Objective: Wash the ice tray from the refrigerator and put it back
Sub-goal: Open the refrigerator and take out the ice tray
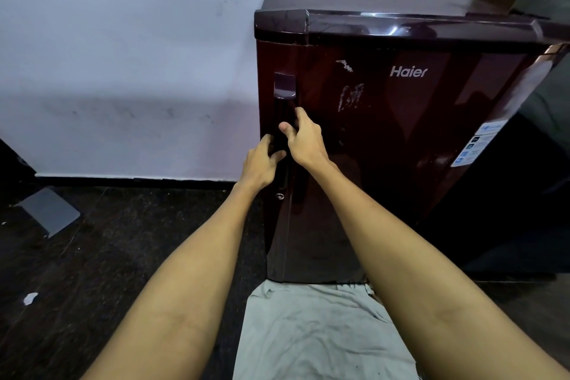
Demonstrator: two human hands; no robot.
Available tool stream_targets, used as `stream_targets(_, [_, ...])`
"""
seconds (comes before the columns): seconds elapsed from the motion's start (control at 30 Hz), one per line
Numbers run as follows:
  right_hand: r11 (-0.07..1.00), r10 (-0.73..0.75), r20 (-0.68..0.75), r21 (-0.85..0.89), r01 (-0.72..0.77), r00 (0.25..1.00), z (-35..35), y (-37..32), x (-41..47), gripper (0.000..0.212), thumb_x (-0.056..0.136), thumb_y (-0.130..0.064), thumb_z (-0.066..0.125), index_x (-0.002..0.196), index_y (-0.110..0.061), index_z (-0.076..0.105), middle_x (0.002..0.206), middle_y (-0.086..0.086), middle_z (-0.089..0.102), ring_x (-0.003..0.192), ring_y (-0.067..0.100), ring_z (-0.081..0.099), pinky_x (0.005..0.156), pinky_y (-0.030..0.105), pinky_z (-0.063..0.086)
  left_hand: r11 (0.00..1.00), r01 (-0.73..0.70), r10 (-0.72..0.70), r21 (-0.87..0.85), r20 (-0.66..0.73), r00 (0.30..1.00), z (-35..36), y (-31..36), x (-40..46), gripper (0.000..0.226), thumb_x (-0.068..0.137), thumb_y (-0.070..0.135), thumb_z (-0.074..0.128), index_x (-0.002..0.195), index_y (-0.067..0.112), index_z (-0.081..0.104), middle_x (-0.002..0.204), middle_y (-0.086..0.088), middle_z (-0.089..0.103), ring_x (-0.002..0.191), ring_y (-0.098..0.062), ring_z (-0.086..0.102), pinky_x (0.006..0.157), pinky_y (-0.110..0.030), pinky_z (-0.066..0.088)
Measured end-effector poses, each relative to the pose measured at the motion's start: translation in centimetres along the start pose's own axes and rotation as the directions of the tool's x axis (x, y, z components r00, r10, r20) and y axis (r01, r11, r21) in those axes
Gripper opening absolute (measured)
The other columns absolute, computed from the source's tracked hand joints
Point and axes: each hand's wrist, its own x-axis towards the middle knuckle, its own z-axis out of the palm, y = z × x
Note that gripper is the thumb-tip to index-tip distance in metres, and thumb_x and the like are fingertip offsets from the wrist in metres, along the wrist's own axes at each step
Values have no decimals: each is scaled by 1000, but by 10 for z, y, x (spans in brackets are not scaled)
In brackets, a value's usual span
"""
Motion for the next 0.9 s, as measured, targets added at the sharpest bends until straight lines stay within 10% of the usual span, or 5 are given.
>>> stream_targets(0.37, [998,-36,13,56,35,999,-13,7,-40,40,95,-24,54,131,-10,47,121,15,62,114,27,57,94,44,49,995,-52,54,-85,23,998,-2,-2,-36,34,90,24,61,121,13,54,111,-7,66,101,-23,60,79,-28,43])
stream_targets(0.67, [972,-79,-39,217,86,996,-47,16,-128,25,94,-12,55,118,-9,55,100,-3,65,89,1,62,77,8,47,977,-94,99,-191,16,995,8,17,-125,33,88,28,64,116,12,58,100,4,63,81,-2,60,77,-27,52])
stream_targets(0.9, [975,-34,-144,215,65,989,-79,22,-204,36,95,-15,55,130,-6,50,119,0,60,110,5,53,85,3,42,960,-183,164,-212,-104,981,18,32,-203,19,93,21,57,111,15,62,106,2,66,85,-2,61,72,-17,48])
